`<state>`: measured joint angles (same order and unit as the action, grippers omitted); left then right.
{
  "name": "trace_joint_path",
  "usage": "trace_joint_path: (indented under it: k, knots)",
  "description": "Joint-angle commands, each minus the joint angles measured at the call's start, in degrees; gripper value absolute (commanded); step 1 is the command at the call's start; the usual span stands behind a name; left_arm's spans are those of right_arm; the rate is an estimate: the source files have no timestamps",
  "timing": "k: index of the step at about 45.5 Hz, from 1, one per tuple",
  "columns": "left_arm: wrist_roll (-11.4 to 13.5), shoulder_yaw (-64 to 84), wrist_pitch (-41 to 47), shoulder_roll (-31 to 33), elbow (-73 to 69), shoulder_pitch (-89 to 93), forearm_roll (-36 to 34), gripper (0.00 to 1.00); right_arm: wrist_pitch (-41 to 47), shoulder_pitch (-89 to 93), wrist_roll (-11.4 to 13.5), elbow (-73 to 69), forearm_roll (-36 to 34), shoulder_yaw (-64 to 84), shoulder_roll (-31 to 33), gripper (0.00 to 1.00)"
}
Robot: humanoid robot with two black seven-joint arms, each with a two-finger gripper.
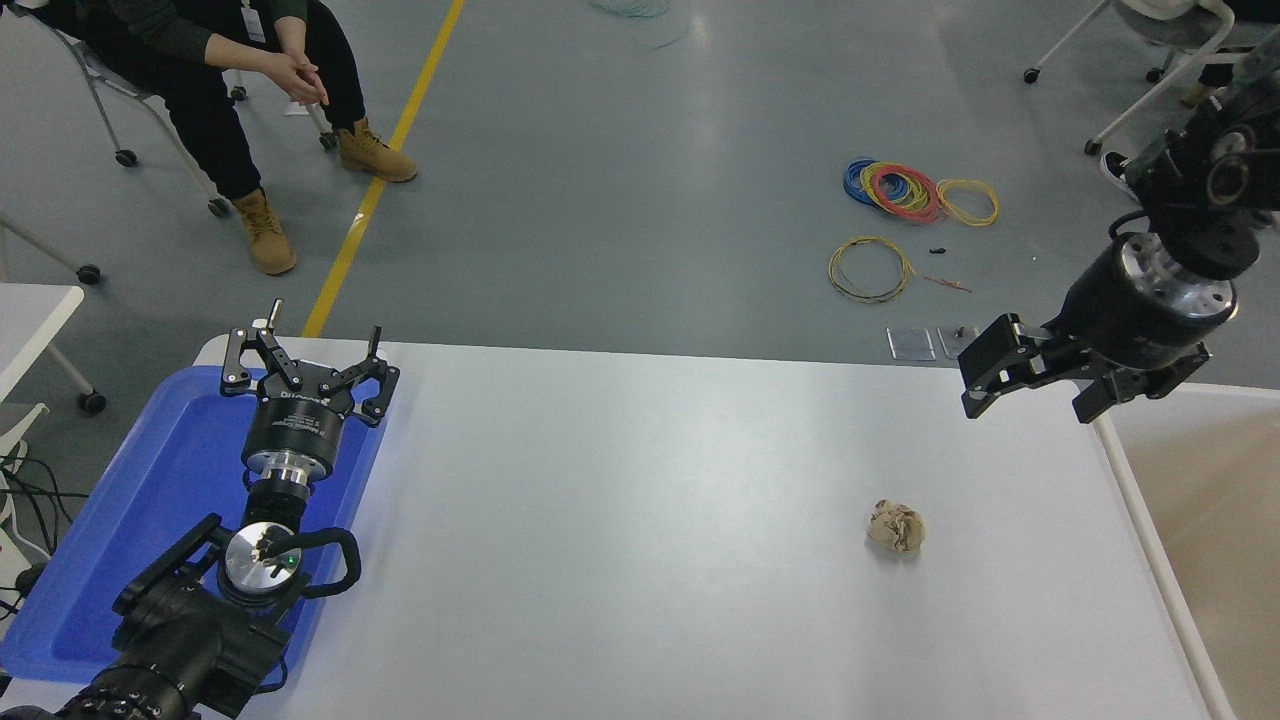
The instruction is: Pick up paper ball place in dustbin
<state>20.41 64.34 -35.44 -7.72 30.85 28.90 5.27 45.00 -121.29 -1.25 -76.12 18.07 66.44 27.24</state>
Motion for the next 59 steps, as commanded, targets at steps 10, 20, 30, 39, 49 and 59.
trace_joint_path:
  k: [10,20,30,39,49,59]
  knots:
    - [0.07,0.00,0.02,-0.02,0.00,0.01,0.00,1.00,0.00,0.00,0.02,0.09,-0.06,-0.17,-0.08,1.00]
    - [0.07,0.00,0.02,-0.02,0.00,0.01,0.00,1.00,0.00,0.09,0.02,1.06,-0.06,-0.25,-0.26,1.00]
    - [0.07,0.00,0.02,-0.02,0.00,0.01,0.00,1.00,0.00,0.00,-0.07,1.32,-0.06,-0.34,-0.35,1.00]
    - [0.07,0.00,-0.07,-0.02,0.00,0.01,0.00,1.00,0.00,0.00,0.02,1.94,-0.06,-0.26,-0.17,1.00]
    - [0.07,0.00,-0.07,-0.02,0.00,0.01,0.00,1.00,0.00,0.62,-0.07,2.82,-0.06,-0.34,-0.52,1.00]
    - [0.07,0.00,0.02,-0.02,0.00,0.01,0.00,1.00,0.00,2.63,-0.07,4.92,-0.06,-1.75,-0.52,1.00]
